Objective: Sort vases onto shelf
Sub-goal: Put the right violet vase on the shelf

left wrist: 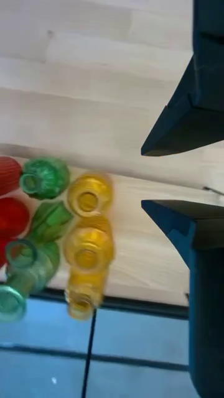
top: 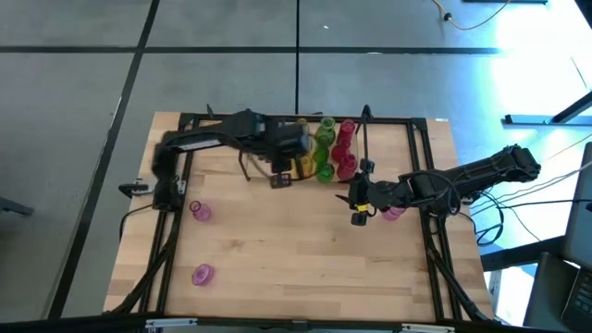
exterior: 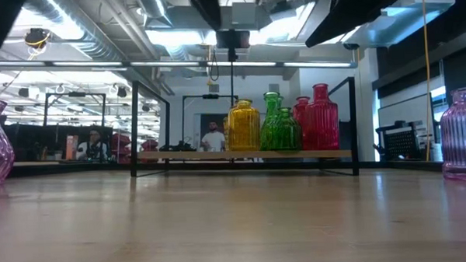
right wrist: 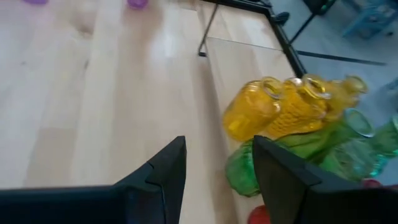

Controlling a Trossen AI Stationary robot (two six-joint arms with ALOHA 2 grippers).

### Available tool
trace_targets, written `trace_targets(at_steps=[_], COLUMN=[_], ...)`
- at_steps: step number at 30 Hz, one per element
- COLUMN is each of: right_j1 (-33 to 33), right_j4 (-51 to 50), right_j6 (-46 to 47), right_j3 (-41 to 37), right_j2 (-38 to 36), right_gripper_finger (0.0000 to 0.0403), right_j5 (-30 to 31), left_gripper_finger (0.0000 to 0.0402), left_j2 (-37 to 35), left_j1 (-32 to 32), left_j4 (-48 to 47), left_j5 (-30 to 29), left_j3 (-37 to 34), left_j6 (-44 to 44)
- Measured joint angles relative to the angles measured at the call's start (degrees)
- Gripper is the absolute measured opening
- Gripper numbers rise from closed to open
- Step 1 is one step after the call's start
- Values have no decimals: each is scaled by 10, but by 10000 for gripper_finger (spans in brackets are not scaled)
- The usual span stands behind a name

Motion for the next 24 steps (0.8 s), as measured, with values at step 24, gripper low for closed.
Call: trace_targets(at_steps=[24], right_j1=[0], right_j4=[105], right_j6=[4], right_j3=[1], right_j2=[0], right_gripper_finger=[166], right_j5=[-46], left_gripper_finger=[117], left_j2=[-502], left_j1=[-271], left_j4=[59], left_j5=[-131], left_j3=[-523], left_j6=[-341])
